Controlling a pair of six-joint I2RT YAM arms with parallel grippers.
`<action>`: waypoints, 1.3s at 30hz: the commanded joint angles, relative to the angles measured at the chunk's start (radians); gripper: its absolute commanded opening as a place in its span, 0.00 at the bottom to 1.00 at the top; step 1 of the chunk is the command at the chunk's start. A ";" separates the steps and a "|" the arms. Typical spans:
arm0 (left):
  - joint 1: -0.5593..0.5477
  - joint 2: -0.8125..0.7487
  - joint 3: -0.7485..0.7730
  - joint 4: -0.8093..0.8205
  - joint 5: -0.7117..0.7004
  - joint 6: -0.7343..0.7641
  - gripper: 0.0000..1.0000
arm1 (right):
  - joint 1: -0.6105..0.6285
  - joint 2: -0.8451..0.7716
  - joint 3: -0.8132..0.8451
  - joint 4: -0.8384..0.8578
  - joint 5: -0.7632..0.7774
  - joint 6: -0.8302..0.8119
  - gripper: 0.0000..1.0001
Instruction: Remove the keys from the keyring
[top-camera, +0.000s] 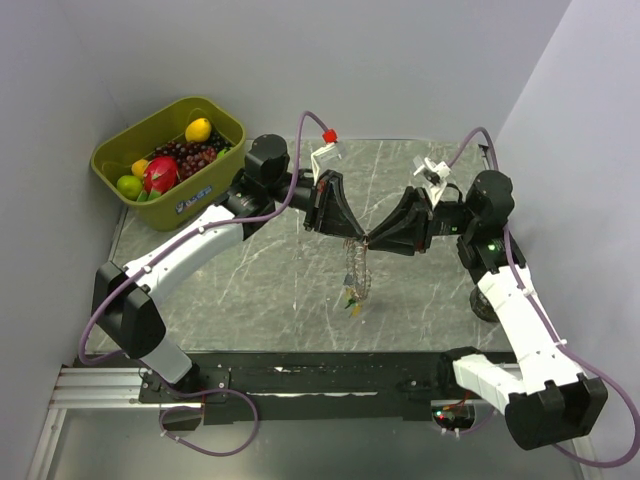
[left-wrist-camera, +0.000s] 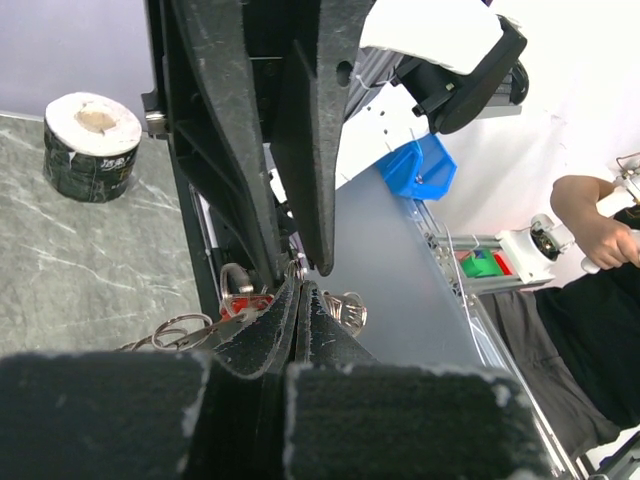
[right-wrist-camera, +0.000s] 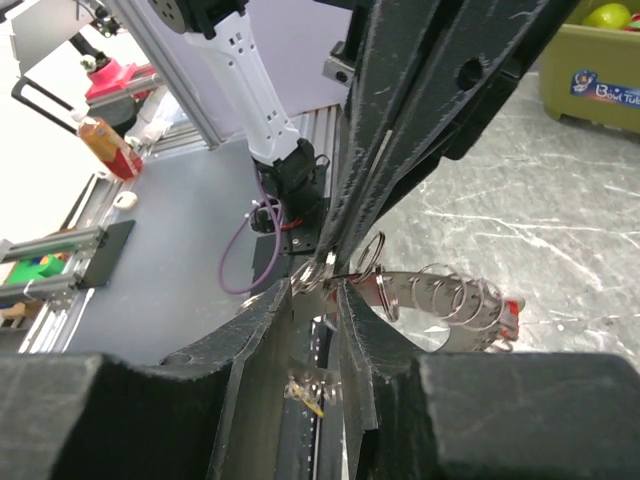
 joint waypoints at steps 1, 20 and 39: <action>-0.008 -0.016 0.026 0.050 0.015 -0.016 0.01 | 0.008 0.014 -0.001 0.100 -0.014 0.058 0.32; 0.009 -0.028 0.070 -0.135 -0.035 0.128 0.34 | 0.009 -0.010 0.094 -0.305 -0.008 -0.193 0.00; -0.017 -0.053 0.172 -0.486 -0.360 0.533 0.54 | 0.083 0.137 0.357 -1.110 0.438 -0.676 0.00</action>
